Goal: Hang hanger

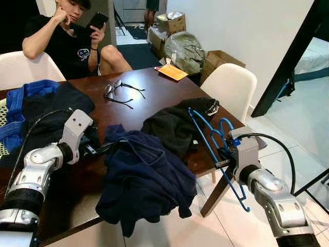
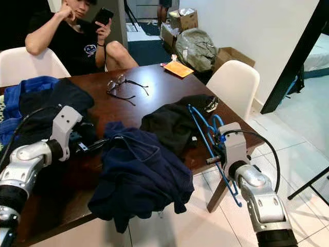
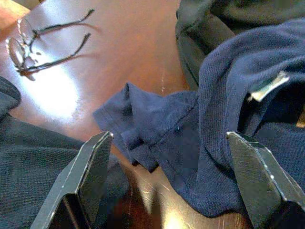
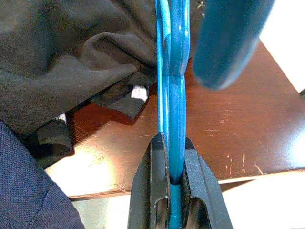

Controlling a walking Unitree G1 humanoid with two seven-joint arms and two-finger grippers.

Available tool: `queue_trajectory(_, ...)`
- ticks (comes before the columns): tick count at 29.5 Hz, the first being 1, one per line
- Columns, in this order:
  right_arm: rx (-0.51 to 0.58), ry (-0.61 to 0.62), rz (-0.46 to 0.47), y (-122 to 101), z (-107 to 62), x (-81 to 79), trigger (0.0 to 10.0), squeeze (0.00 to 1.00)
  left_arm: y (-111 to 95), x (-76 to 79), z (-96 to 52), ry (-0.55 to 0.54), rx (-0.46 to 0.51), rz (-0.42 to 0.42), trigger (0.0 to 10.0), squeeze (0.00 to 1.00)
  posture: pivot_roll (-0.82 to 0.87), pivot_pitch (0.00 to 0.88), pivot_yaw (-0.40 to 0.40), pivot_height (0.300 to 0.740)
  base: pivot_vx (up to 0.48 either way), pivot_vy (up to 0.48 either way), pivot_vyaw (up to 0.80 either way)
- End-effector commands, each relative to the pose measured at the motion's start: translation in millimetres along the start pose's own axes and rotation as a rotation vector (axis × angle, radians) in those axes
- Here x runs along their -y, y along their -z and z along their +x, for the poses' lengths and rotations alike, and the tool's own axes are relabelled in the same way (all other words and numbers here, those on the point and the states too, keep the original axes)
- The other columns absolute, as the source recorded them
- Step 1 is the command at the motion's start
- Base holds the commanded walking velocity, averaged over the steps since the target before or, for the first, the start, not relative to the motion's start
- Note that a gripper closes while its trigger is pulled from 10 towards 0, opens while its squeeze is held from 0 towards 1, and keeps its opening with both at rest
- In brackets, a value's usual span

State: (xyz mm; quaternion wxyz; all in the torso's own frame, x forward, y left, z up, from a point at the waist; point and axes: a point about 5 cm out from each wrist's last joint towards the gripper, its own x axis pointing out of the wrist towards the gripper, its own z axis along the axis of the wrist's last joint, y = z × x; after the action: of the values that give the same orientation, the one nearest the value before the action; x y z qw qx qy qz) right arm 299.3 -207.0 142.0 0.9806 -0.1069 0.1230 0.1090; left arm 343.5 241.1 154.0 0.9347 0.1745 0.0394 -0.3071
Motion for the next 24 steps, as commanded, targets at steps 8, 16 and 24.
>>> queue_trajectory(8, -0.018, 0.019, 0.001, 3.4, -6.9, 4.9, 10.0, 0.00, 0.5, 7.6, 11.6, 0.064, -0.003, 0.033, 10.0, 0.00, -0.07, 0.100, -0.065, 0.740, 0.000, 0.000, 0.00)
queue_trajectory(16, -0.021, 0.024, 0.006, 4.6, -10.0, 4.7, 10.0, 0.00, -1.3, 9.8, 16.1, 0.085, 0.003, 0.054, 10.0, 0.00, -0.07, 0.099, -0.060, 0.740, 0.000, 0.000, 0.00)
queue_trajectory(24, -0.023, 0.023, 0.010, 5.2, -10.2, 3.3, 10.0, 0.00, -12.4, 15.4, 21.2, 0.155, 0.057, 0.051, 10.0, 0.00, -0.07, 0.098, -0.058, 0.740, 0.000, 0.000, 0.00)
